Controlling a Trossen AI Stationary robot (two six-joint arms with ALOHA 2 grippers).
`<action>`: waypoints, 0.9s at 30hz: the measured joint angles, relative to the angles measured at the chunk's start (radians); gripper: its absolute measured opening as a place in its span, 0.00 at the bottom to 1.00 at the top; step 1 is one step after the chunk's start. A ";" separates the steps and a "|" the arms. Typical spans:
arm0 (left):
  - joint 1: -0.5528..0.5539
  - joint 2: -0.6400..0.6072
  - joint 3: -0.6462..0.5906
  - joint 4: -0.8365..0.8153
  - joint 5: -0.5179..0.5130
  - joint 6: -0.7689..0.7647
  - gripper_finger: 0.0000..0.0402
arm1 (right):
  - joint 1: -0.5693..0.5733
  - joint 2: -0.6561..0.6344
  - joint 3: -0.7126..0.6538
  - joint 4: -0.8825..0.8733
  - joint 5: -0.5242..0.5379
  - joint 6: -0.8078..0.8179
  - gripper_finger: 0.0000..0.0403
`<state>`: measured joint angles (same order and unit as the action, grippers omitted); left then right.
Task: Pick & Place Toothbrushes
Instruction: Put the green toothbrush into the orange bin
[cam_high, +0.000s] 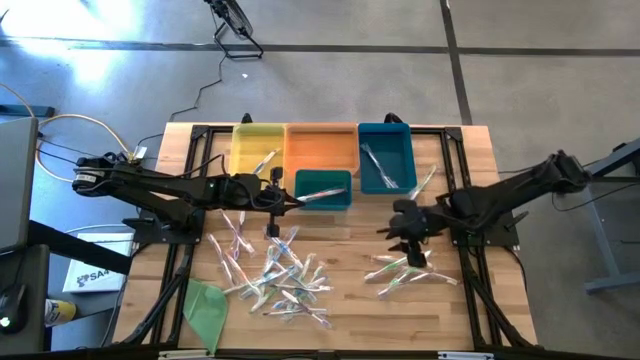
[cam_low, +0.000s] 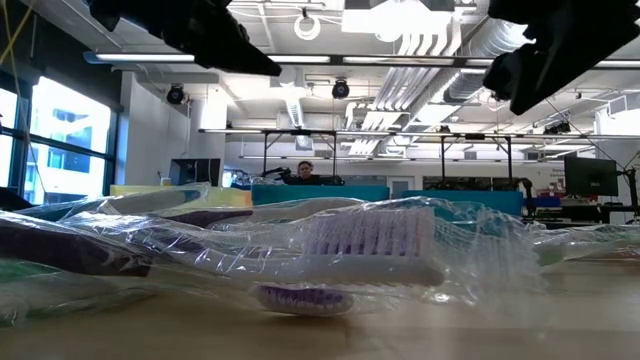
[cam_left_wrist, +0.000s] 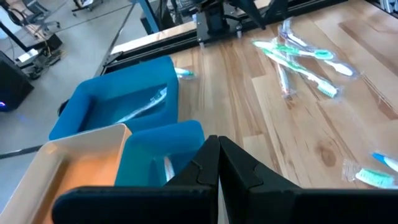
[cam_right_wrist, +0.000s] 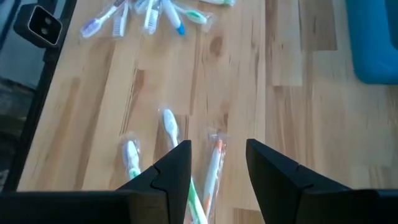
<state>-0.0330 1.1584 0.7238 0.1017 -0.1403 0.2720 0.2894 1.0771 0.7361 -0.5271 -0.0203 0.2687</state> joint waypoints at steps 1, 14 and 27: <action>0.000 0.000 0.000 0.001 -0.001 -0.006 0.00 | 0.013 0.000 0.000 0.000 0.015 0.001 0.36; 0.001 -0.181 0.001 -0.068 -0.029 0.092 0.00 | -0.003 0.023 0.000 0.045 0.124 0.045 0.36; 0.000 -0.244 0.001 -0.166 -0.055 0.124 0.00 | 0.059 0.165 0.000 0.064 -0.124 0.262 0.36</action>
<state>-0.0326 0.9147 0.7250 -0.0644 -0.1951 0.3958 0.3485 1.2416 0.7361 -0.4627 -0.1443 0.5306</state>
